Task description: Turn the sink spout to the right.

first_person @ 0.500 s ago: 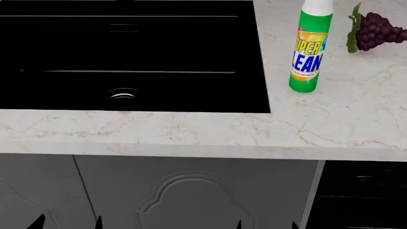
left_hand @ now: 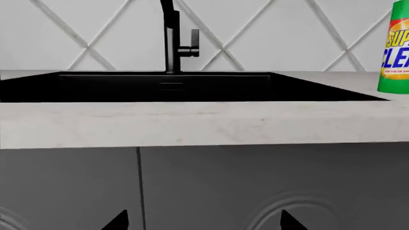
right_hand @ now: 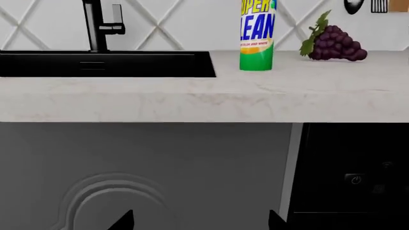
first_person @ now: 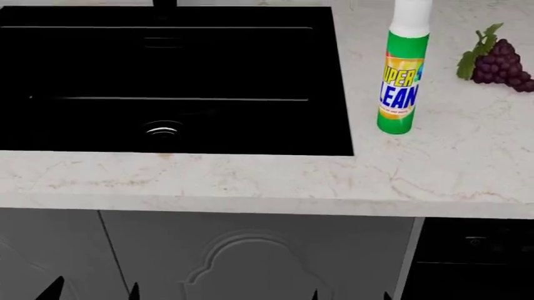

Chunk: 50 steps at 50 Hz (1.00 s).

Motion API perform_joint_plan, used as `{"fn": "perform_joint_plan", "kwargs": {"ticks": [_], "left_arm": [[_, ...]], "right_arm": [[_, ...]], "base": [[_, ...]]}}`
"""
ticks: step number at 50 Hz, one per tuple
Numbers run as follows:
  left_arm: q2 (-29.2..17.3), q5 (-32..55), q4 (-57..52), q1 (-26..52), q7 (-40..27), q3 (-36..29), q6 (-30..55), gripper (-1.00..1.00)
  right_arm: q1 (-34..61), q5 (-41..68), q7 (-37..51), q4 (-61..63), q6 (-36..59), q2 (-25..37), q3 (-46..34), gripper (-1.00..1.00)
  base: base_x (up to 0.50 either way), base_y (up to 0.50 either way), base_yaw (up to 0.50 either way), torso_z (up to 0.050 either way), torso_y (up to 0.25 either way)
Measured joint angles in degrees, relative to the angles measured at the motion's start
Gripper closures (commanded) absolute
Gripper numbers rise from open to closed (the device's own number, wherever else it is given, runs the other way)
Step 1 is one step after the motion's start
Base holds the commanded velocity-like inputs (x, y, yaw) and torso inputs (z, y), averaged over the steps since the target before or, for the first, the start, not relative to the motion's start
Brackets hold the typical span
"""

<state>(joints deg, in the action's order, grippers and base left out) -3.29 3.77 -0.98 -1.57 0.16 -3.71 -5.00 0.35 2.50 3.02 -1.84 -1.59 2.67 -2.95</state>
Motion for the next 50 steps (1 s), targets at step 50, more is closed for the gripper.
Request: {"fn": "perform_joint_plan", "kwargs": {"ticks": [50], "left_arm": [[-3.89, 2.11, -6.81, -1.25, -5.59, -2.59, 0.95, -1.00]], "right_arm": [[-1.48, 3.76, 5.64, 10.30, 6.42, 4.84, -3.04, -1.00]], "base": [[0.00, 0.00, 0.00, 0.035, 0.000]]}}
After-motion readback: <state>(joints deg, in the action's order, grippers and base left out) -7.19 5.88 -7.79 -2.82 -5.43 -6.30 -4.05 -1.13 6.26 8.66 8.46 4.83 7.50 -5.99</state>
